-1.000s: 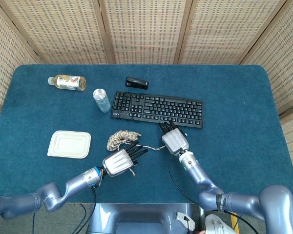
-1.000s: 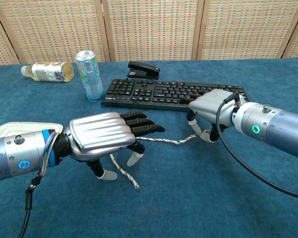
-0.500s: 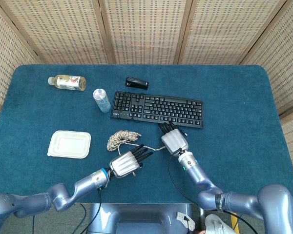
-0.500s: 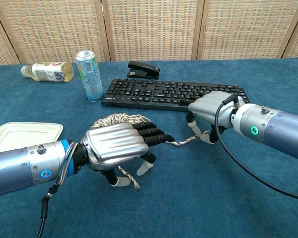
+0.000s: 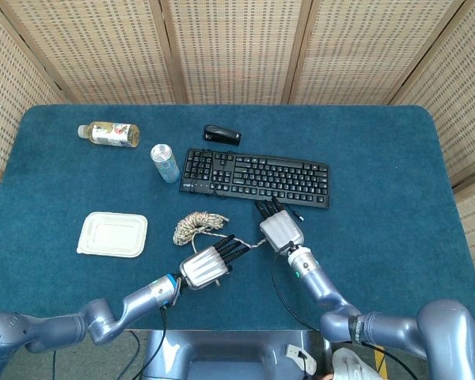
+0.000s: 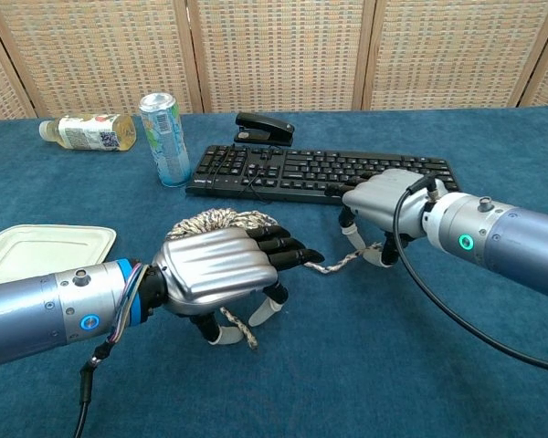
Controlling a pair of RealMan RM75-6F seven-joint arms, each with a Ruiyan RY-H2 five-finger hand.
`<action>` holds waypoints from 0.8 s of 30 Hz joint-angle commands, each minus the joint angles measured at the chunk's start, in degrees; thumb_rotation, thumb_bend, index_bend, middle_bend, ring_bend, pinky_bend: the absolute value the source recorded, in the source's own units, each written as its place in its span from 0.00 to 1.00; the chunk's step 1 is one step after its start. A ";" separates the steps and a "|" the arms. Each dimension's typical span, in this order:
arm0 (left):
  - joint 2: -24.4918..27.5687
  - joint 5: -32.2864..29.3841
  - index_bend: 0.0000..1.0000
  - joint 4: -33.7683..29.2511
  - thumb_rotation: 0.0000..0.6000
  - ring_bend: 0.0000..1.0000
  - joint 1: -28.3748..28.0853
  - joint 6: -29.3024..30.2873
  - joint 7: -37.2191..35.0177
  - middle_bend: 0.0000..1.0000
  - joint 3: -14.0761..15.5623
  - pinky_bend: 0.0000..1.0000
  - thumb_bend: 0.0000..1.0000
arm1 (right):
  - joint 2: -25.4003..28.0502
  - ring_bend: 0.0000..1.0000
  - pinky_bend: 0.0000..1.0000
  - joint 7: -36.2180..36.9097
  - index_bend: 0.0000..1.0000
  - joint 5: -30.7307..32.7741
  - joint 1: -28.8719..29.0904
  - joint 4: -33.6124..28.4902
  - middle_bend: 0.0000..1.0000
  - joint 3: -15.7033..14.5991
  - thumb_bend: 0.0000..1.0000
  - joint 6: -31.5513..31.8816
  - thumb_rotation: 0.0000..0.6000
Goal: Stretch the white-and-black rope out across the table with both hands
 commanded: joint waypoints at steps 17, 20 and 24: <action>2.65 -7.02 0.61 -6.28 1.00 0.00 -0.87 -4.07 7.55 0.00 -1.62 0.00 0.43 | 0.69 0.00 0.00 -0.52 0.67 0.37 0.05 -1.11 0.00 -0.40 0.46 0.57 1.00; 2.95 -7.65 0.61 -6.91 1.00 0.00 -1.02 -4.17 8.41 0.00 -1.78 0.00 0.43 | 0.67 0.00 0.00 -0.48 0.67 0.34 0.07 -1.06 0.00 -0.45 0.46 0.61 1.00; 2.94 -8.93 0.61 -7.46 1.00 0.00 -1.36 -4.86 9.94 0.00 -2.04 0.00 0.43 | 0.62 0.00 0.00 -0.37 0.67 0.32 0.11 -1.00 0.00 -0.48 0.46 0.59 1.00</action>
